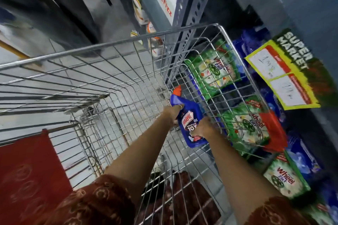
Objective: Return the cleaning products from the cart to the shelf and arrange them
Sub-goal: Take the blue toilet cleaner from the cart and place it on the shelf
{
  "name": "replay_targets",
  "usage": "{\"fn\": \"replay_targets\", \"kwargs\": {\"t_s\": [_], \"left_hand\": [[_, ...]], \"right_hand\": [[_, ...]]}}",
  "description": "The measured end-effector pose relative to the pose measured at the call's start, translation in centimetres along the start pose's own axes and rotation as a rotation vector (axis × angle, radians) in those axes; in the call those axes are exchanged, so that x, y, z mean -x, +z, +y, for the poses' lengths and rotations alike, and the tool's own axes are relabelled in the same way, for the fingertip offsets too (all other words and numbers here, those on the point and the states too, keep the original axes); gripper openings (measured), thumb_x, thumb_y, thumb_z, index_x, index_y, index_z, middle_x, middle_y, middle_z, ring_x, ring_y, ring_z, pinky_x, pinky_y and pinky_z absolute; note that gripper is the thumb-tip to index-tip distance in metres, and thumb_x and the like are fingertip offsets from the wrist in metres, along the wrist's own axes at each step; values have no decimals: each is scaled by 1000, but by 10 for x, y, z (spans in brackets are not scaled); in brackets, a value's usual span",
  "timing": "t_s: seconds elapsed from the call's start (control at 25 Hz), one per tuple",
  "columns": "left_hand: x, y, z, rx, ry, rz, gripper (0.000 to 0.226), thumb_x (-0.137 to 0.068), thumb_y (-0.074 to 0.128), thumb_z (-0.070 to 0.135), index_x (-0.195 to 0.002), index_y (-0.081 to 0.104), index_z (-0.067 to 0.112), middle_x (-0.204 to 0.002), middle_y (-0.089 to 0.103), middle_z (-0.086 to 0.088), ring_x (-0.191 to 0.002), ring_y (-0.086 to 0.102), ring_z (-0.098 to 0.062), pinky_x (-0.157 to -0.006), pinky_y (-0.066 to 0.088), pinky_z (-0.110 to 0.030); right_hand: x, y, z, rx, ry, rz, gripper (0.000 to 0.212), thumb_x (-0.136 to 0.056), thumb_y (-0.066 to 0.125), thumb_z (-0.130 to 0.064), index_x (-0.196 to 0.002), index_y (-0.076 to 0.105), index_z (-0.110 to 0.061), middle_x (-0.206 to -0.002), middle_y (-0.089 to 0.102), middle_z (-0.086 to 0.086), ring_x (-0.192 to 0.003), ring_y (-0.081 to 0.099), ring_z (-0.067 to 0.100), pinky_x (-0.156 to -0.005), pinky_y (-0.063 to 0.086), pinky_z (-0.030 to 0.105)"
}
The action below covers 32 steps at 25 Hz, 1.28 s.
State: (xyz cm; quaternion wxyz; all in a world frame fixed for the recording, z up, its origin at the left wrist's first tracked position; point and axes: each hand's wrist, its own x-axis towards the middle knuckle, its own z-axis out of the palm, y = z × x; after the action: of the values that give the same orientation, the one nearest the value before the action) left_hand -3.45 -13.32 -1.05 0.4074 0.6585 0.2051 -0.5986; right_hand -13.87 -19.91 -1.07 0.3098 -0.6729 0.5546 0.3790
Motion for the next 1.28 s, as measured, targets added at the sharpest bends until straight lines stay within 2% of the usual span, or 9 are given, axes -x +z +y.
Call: {"fn": "replay_targets", "kwargs": {"t_s": [0.24,0.36,0.48,0.64,0.72,0.92,1.04,1.16,1.28], "left_hand": [[-4,3,-2,-8,96,91,42,-89,56,27,-119,52,-3,-98,65,-16,-74,59,-23,-70,51,-34],[3,-8,-6,-9,100,145,46,-89,54,29,-120,51,-5,-116,62,-18,-95,61,-31,-84,52,-38],[14,-21,-9,60,139,180,41,-90,52,28,-116,53,-4,-102,60,-16,-88,56,-28,-71,48,-33],[48,-34,-9,78,273,217,26,-86,57,30,-77,58,6,-99,64,-19,-82,59,-28,-81,51,-40],[77,-37,-7,100,368,220,24,-85,59,27,-66,54,12,-92,63,-18,-69,58,-25,-72,50,-36],[169,-25,-7,64,670,111,25,-83,62,22,-60,57,13,-62,60,-6,-50,57,-17,-51,47,-24],[223,-8,-10,28,867,-23,15,-70,69,26,-61,68,14,-59,70,2,-61,61,-21,-73,52,-39],[285,11,-18,-33,1035,-81,15,-70,69,27,-70,62,13,-67,68,-2,-65,59,-19,-77,49,-41],[341,33,-34,-38,1138,-171,17,-70,70,23,-70,57,13,-70,62,-8,-69,55,-22,-73,47,-36]], "right_hand": [[-3,4,-3,-64,-19,-73,99,-67,80,-23,-140,17,-1,-145,37,20,-133,38,37,-111,33,46],[8,5,-9,-48,-62,-117,88,-66,82,-25,-134,33,-1,-137,48,18,-125,47,34,-104,40,43],[27,-6,-18,-27,-147,-149,75,-61,84,-29,-123,50,-3,-126,60,15,-112,58,30,-91,48,33],[64,-28,-13,-141,-221,-222,67,-58,86,-28,-115,59,-5,-118,65,12,-108,62,30,-96,50,39],[91,-38,-2,-228,-289,-231,61,-57,87,-26,-109,63,-5,-115,68,13,-102,66,28,-92,52,37],[173,-58,42,-472,-527,-187,41,-62,84,-15,-99,67,-12,-98,72,4,-83,68,18,-72,57,25],[221,-59,72,-620,-661,-89,27,-60,83,-6,-80,69,-18,-77,71,-6,-71,65,10,-70,55,25],[266,-60,102,-733,-798,42,31,-53,85,-4,-76,70,-18,-80,73,0,-74,68,14,-81,57,35],[313,-60,138,-808,-887,153,31,-59,81,3,-75,66,-19,-68,70,-12,-60,65,0,-68,57,22]]}}
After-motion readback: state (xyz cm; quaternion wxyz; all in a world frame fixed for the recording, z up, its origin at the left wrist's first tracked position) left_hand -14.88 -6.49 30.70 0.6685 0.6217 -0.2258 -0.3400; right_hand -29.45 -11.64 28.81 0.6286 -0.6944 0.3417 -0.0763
